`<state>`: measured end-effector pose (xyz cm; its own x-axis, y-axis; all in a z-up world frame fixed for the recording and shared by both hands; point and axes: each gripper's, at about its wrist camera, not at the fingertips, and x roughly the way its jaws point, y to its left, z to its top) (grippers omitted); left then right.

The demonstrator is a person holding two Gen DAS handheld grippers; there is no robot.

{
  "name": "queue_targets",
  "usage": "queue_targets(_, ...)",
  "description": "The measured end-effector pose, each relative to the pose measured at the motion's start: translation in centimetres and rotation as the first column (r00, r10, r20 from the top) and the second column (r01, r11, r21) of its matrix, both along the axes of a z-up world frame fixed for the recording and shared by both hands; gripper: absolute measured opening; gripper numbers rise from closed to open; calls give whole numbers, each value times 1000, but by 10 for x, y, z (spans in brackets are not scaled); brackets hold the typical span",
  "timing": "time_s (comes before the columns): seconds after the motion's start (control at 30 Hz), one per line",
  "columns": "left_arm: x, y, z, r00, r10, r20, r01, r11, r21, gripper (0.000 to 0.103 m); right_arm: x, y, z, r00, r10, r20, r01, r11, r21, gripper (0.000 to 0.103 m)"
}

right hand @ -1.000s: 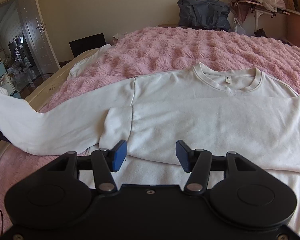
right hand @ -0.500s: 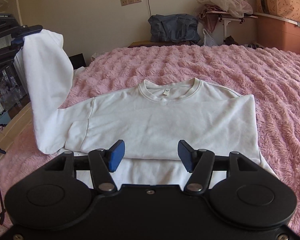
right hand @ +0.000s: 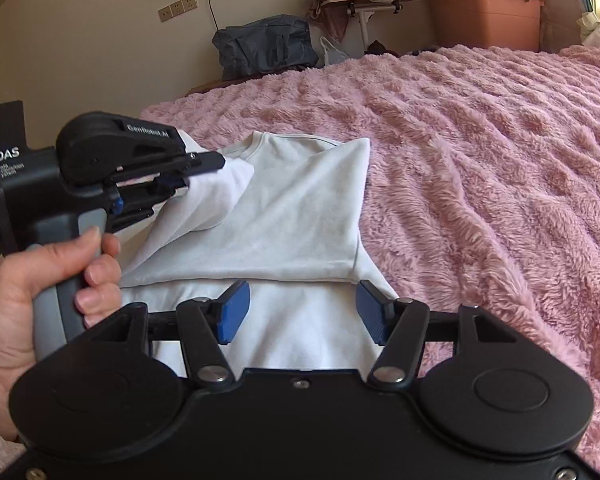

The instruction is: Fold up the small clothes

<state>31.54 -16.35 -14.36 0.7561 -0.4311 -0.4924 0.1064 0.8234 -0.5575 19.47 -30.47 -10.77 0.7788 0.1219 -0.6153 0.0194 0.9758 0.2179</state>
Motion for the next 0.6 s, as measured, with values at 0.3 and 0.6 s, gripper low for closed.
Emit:
queue_targets(0.3,-22,3,4,991,-133,-11,133,990,50,40,-4,-27,-11,998,-66,-10,66,998,12,60)
queue_targets(0.6,-43,148,31,995,89,36,-95,969,229,42,37,-5,2,995,15,97,-7,997,-78,60)
